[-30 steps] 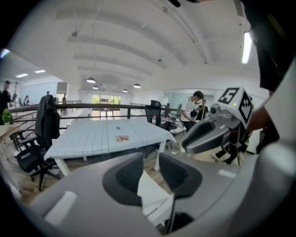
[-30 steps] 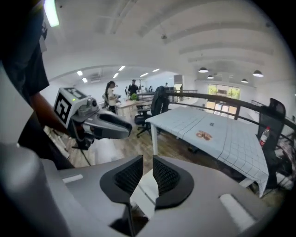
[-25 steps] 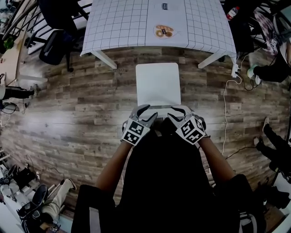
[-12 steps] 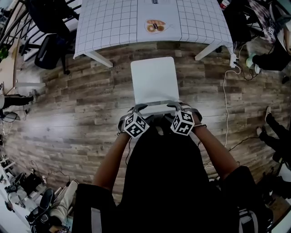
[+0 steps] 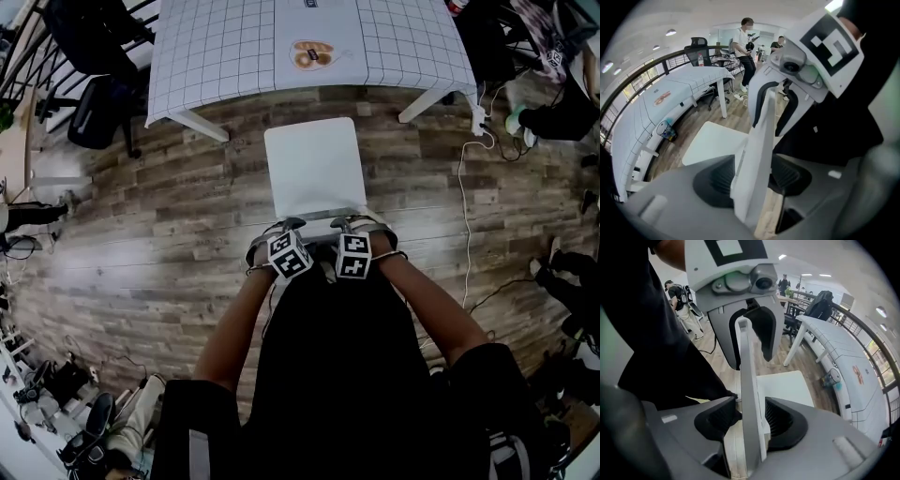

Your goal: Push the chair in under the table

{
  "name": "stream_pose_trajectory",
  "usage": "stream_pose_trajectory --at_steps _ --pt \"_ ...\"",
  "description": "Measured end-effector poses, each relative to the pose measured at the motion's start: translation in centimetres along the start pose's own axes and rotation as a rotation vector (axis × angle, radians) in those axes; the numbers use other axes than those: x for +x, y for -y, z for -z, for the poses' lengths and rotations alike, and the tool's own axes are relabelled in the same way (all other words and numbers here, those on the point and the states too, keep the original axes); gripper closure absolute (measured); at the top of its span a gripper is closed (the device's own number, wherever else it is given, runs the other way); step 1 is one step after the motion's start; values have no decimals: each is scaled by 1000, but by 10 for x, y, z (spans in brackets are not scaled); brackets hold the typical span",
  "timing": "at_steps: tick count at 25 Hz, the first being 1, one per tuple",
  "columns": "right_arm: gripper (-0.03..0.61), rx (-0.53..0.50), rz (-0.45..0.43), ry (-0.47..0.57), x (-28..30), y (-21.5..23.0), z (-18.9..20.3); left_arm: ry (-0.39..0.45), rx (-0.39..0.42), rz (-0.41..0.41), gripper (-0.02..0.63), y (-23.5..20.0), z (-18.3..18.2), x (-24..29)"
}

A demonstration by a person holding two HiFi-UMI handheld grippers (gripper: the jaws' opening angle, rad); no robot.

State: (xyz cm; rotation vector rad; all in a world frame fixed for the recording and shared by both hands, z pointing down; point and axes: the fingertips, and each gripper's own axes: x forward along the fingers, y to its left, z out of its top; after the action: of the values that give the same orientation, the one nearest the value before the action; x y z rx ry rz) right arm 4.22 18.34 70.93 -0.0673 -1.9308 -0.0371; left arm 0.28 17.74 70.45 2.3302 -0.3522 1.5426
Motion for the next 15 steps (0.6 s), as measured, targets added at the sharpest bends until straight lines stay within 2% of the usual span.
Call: stream_pose_trajectory --at_steps 4,6,7,11,15 --pt "388 -28 -34 -37 18 -5 0 -80 62 4 377 6 11 7" --pt "406 -50 -20 -38 22 0 1 -107 87 9 380 7 11 12" --pt "428 -60 -8 -40 23 2 2 -117 98 11 383 8 10 16" --pt "433 -97 -2 -86 36 0 6 -145 138 32 426 15 18 30" --pt "443 -89 -1 -115 46 2 7 -162 160 7 457 9 24 37"
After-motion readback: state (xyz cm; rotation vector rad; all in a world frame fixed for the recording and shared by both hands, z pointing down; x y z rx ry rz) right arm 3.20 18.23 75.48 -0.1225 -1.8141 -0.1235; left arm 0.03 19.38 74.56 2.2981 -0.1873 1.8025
